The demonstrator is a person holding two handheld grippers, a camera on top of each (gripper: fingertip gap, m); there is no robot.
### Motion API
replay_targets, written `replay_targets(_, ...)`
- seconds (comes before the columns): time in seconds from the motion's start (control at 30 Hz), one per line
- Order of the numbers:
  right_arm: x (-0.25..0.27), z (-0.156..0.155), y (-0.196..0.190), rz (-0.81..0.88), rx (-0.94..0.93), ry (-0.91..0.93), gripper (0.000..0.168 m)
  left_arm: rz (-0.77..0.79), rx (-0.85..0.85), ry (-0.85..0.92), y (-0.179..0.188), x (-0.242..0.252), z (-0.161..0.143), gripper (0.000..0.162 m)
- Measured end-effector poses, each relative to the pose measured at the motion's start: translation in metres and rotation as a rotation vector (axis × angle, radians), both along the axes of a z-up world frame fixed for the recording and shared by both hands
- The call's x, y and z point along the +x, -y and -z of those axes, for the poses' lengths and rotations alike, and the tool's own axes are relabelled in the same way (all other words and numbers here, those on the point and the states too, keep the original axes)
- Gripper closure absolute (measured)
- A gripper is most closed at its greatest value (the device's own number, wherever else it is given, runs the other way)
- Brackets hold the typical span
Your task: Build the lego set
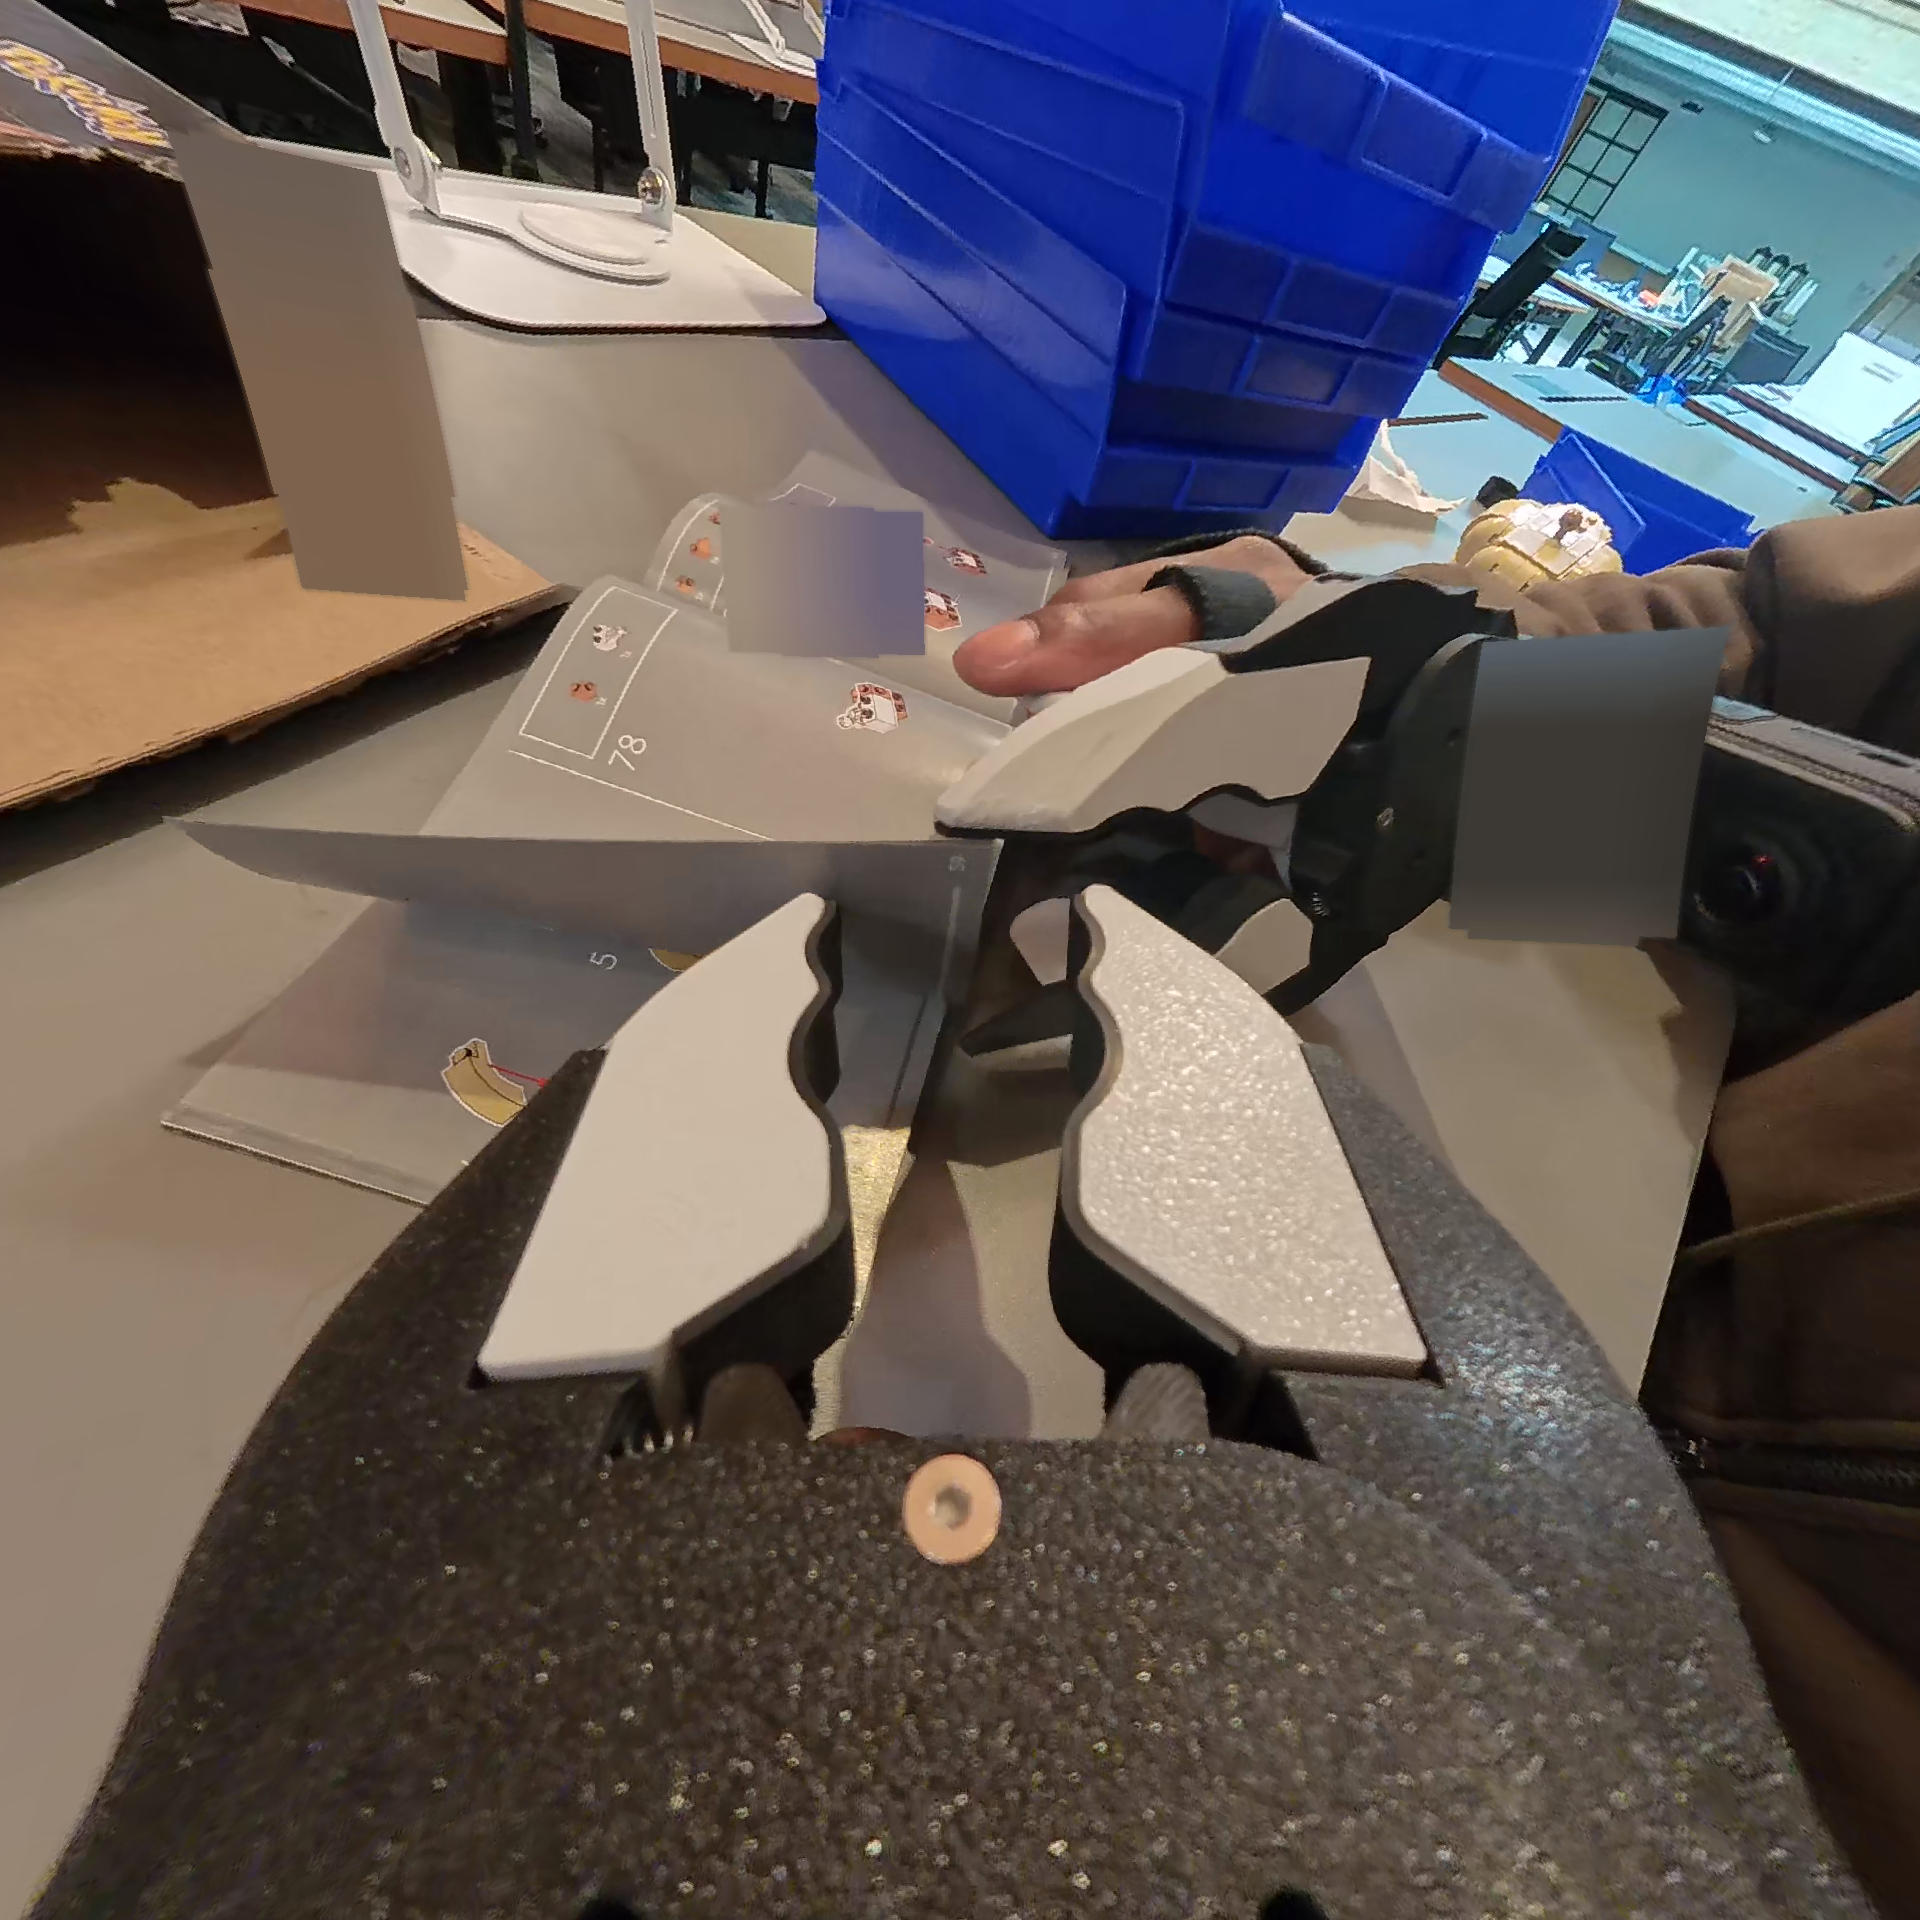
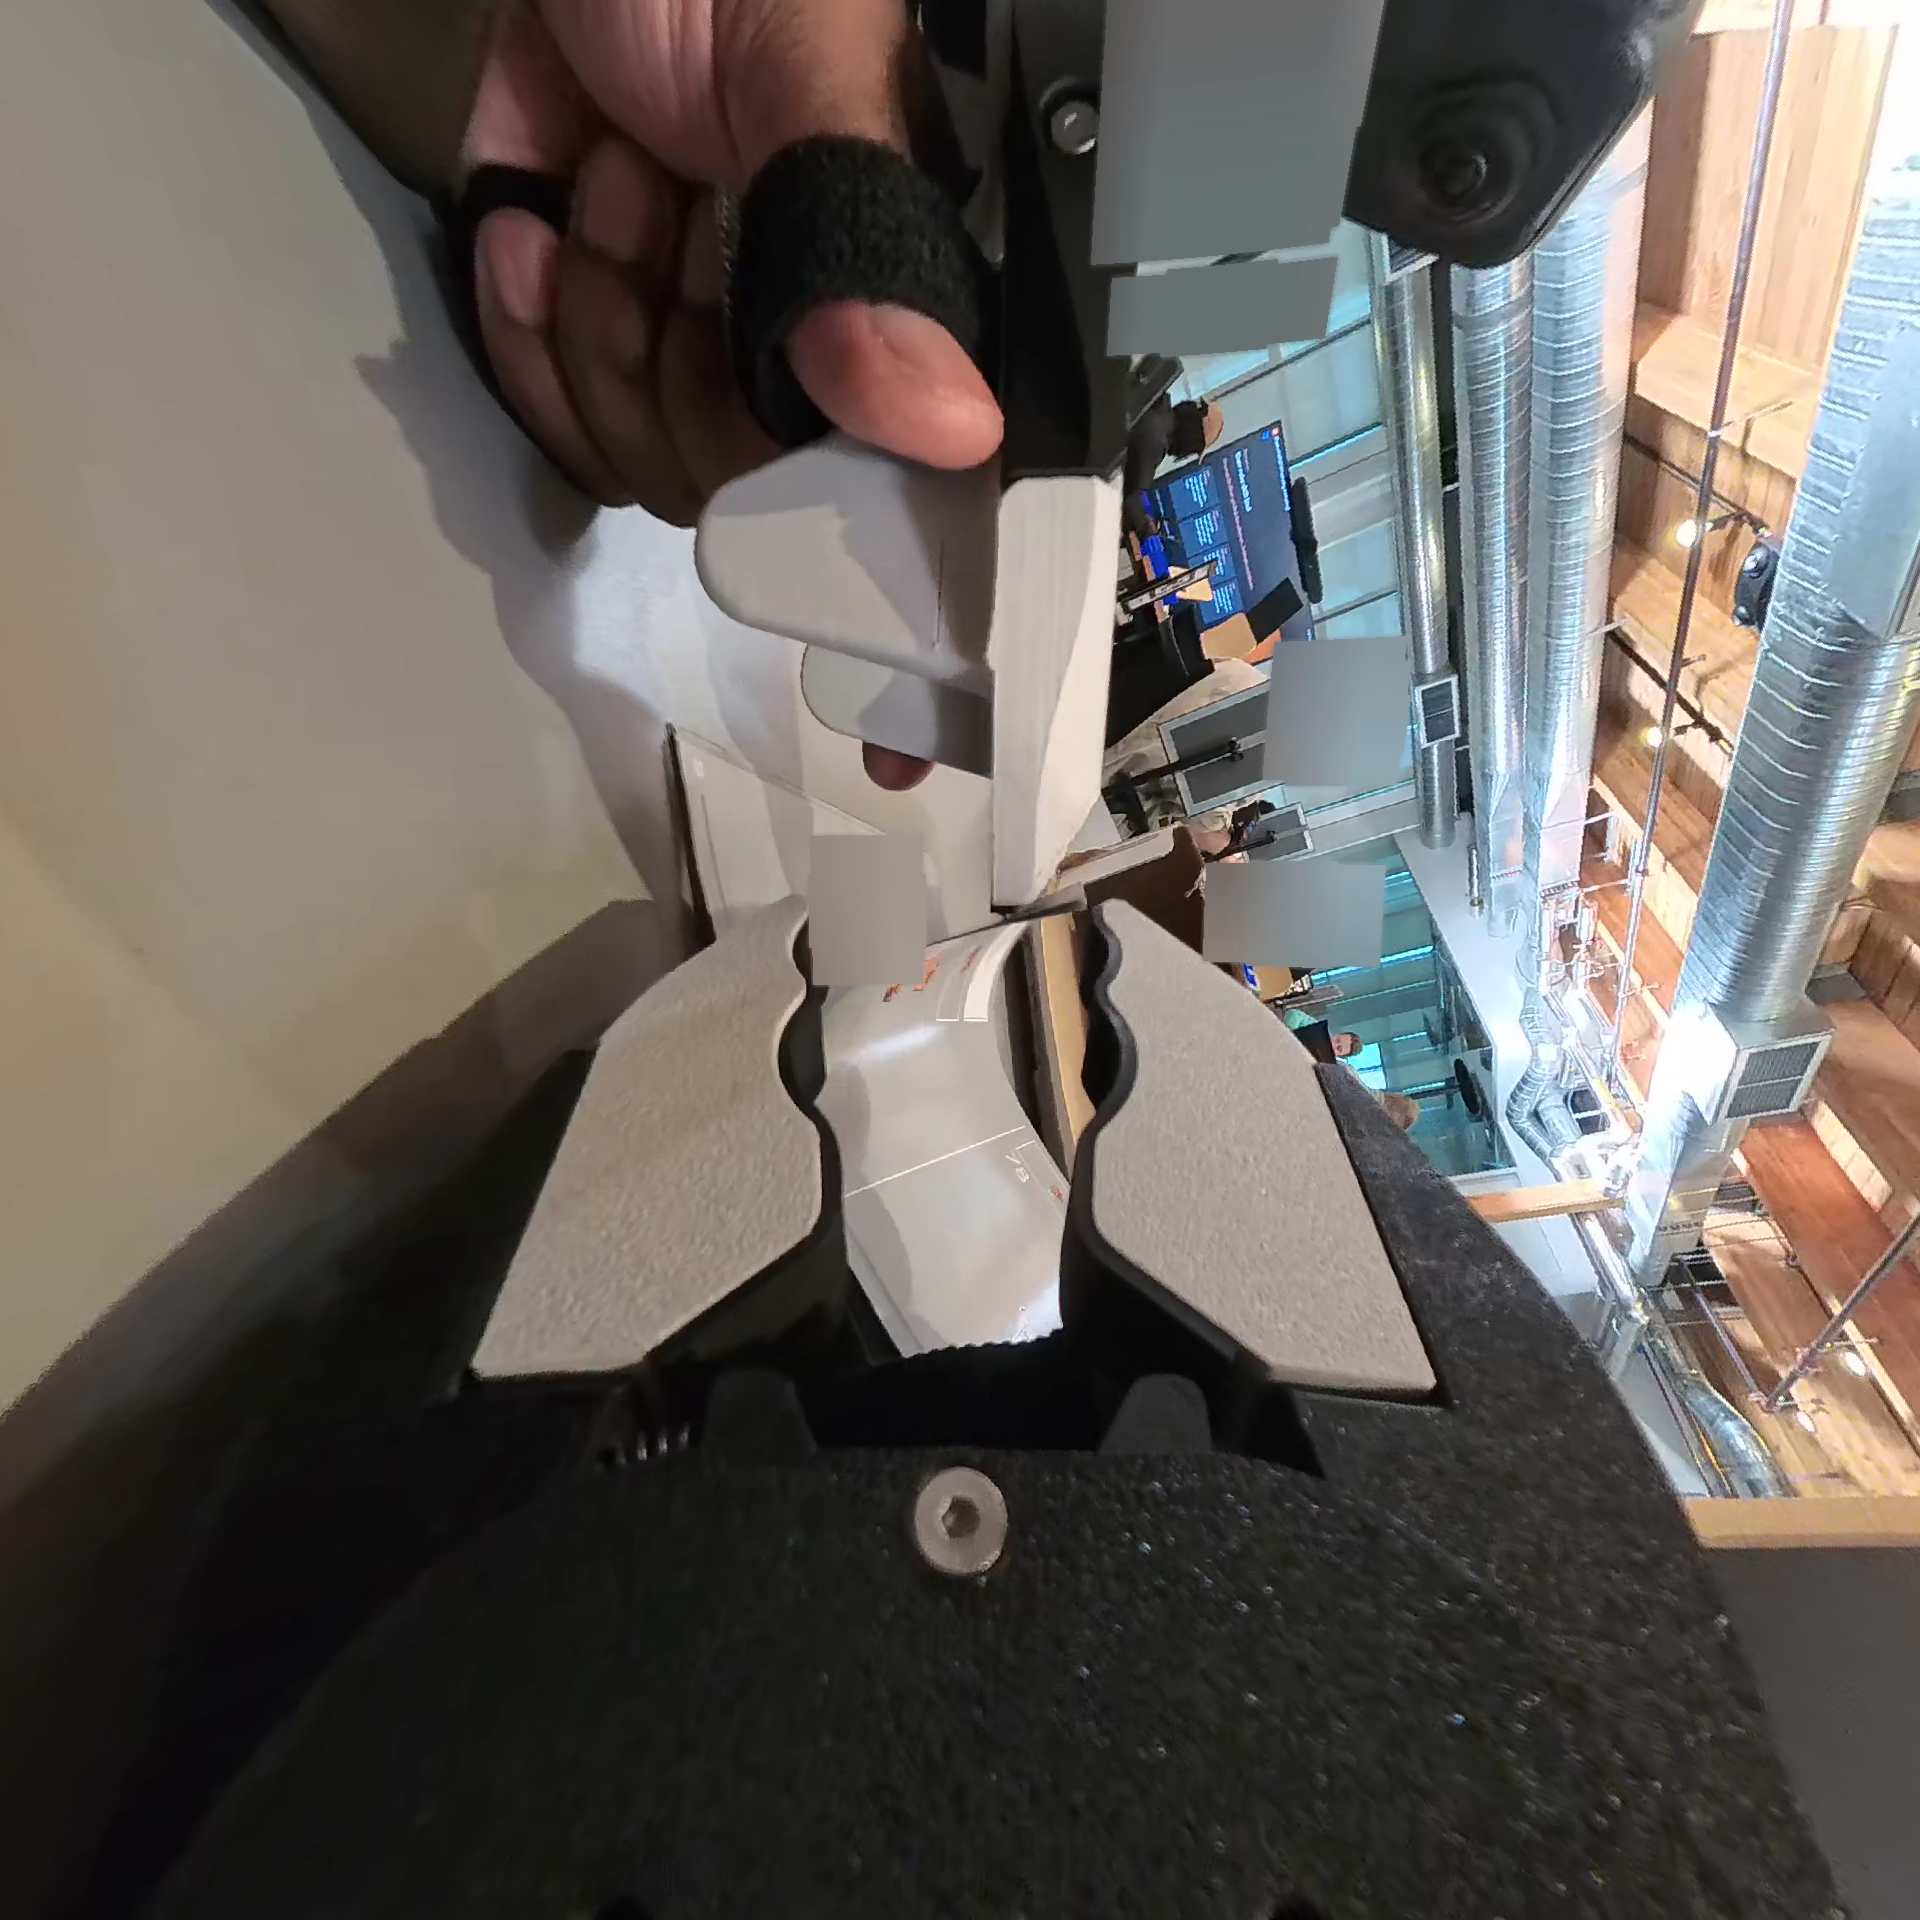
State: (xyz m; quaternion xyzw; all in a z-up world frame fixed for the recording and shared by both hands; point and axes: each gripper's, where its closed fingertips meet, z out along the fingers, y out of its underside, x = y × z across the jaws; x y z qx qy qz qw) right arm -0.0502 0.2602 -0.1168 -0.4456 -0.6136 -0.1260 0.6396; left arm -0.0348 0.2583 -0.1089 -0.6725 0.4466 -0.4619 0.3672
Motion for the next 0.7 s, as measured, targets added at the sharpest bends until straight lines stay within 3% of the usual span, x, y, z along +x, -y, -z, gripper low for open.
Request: replay_targets(0.7, 0.0069, 0.0064, -0.0080, 0.077, 0.019, 0.061, 0.129, -0.032, -0.014, -0.012, -0.0043, -0.0005, 0.0022, 0.121)
